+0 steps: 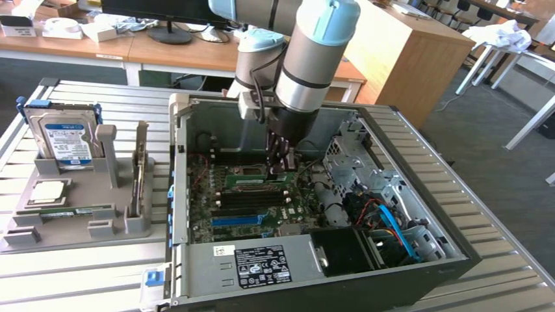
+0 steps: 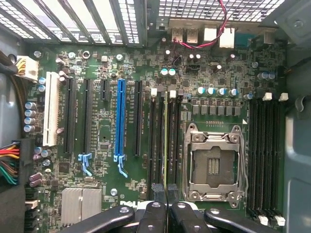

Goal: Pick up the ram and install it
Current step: 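Insert the ram into the slot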

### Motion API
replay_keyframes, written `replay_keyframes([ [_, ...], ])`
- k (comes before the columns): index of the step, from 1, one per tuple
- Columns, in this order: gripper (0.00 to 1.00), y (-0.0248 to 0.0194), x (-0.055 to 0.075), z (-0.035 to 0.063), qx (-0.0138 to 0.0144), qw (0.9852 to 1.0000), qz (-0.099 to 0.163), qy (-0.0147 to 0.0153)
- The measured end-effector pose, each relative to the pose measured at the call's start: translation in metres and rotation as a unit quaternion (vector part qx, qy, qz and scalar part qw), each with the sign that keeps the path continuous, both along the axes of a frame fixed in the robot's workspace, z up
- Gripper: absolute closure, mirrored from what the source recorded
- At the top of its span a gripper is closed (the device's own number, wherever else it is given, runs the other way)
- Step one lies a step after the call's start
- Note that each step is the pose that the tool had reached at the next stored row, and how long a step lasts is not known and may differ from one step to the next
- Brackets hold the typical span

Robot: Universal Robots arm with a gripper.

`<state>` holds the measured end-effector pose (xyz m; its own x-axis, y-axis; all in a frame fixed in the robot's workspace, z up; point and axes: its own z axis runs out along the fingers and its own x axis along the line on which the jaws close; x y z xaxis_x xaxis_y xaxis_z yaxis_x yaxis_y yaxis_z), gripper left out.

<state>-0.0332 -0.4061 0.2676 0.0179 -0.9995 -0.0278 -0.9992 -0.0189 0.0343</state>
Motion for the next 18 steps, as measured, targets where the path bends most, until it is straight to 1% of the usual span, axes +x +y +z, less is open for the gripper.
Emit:
replay_keyframes([
  [2,0.88,-0.0002,-0.0001,-0.0001,0.0001,1.0000,0.000,0.0000],
  [6,0.88,-0.0024,0.0000,-0.0001,0.0001,1.0000,0.000,0.0000],
  [15,0.88,-0.0096,0.0000,-0.0001,0.0001,1.0000,0.000,0.0000],
  [18,0.88,-0.0099,-0.0001,-0.0001,0.0001,1.0000,0.000,0.0000],
])
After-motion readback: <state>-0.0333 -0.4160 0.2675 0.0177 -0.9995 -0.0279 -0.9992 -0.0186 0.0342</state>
